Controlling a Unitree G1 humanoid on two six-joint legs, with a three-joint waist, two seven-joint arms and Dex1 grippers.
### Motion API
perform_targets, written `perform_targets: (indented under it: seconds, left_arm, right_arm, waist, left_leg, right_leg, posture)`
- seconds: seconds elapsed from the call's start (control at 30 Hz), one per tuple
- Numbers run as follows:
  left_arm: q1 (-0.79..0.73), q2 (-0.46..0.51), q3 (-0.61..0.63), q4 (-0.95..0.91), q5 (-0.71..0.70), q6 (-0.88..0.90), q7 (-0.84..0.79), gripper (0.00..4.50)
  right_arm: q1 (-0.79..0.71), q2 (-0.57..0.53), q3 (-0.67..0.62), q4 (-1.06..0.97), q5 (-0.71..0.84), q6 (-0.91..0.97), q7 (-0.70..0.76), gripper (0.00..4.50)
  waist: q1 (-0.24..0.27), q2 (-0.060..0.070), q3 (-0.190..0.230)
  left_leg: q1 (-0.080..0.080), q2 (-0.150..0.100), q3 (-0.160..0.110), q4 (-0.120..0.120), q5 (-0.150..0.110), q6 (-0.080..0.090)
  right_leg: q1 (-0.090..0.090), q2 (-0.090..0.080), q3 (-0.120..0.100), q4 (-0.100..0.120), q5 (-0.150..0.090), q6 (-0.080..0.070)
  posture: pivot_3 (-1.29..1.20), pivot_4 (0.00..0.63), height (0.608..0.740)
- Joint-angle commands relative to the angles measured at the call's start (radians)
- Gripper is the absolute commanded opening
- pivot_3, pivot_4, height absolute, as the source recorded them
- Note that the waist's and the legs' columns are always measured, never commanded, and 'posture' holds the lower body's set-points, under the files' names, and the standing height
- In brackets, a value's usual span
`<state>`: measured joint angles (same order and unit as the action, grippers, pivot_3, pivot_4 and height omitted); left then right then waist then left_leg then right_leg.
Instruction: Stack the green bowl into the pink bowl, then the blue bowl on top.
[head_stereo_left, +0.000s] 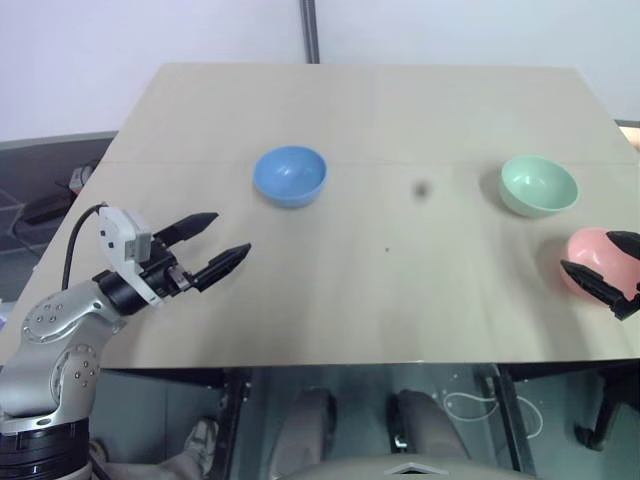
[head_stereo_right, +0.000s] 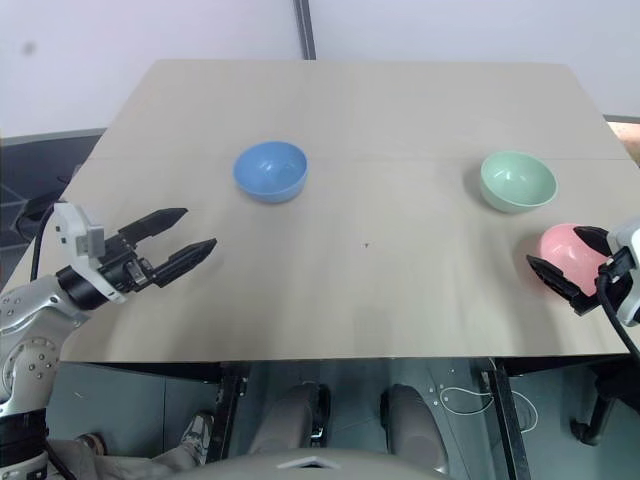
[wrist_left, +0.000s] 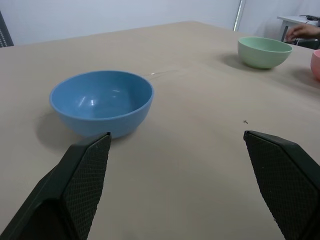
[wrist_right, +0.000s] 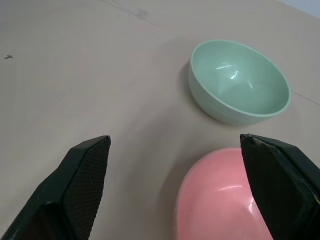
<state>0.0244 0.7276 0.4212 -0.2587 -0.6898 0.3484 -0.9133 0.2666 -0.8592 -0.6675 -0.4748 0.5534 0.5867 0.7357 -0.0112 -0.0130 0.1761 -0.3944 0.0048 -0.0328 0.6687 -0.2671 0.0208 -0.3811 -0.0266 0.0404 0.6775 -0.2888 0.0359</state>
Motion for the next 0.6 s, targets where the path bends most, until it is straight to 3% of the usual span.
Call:
perform_targets:
  seconds: [0.03,0.6]
  left_arm:
    - [-0.009,0.017,0.019,-0.051,-0.031,-0.003,-0.028,4.5]
    - [-0.103,0.016,-0.102,-0.151,-0.147,-0.004,-0.304,4.5]
  right_arm:
    - [-0.015,-0.003,-0.005,-0.035,0.003,0.008,-0.009,4.49]
    - [-0.097,0.008,0.152,-0.013,-0.073,0.22,-0.204,4.49]
  waist:
    - [0.0,0.0,0.0]
    - [0.0,0.0,0.0]
  left_leg:
    - [0.0,0.0,0.0,0.0,0.0,0.0]
    - [0.0,0.0,0.0,0.0,0.0,0.0]
  right_leg:
    - [0.0,0.0,0.0,0.0,0.0,0.0]
    - [0.0,0.0,0.0,0.0,0.0,0.0]
  posture:
    - [0.0,0.15,0.74]
    - [0.0,0.15,0.74]
